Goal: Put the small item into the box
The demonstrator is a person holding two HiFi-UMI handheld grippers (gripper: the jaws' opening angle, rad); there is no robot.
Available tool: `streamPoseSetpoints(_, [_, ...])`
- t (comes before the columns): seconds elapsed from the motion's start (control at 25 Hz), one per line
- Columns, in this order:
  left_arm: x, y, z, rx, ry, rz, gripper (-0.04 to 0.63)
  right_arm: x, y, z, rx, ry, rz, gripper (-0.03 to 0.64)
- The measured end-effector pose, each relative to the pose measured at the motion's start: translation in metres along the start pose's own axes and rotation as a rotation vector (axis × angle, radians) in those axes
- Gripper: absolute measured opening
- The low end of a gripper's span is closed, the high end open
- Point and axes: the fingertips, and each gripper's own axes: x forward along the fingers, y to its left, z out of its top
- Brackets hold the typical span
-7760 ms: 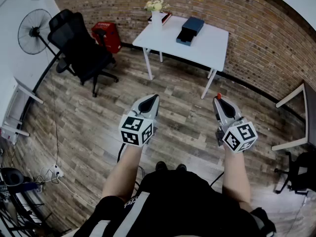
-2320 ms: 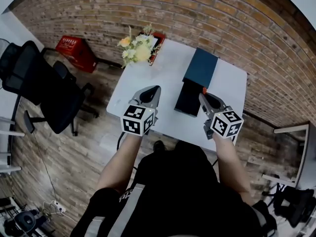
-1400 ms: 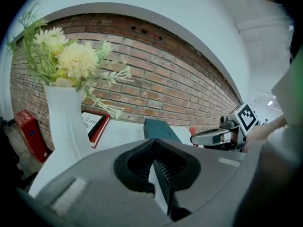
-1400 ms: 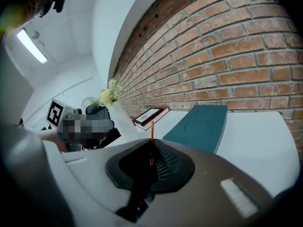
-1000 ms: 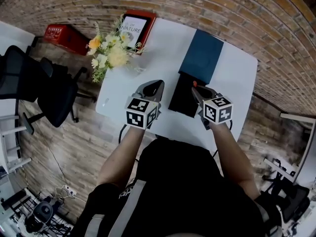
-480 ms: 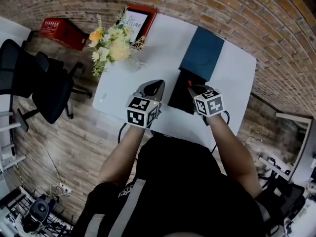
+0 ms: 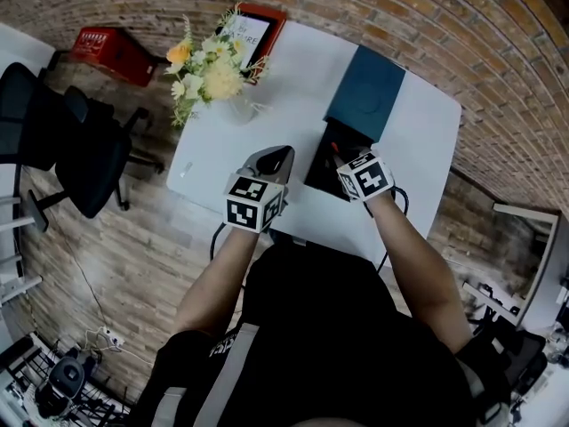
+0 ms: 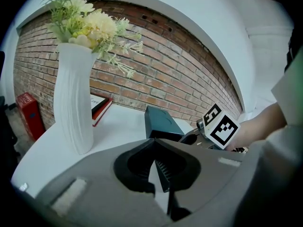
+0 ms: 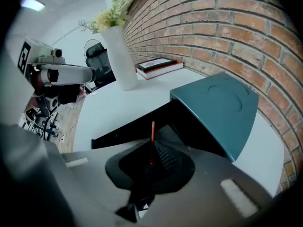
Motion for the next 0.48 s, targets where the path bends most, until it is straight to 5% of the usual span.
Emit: streamPoseSetpoints(0.48, [-0.011,-0.002,-0.008,-0.008,-0.012,0.003,0.008,0.009,0.017,-0.011,-0.099,0.095,0.056,0.017])
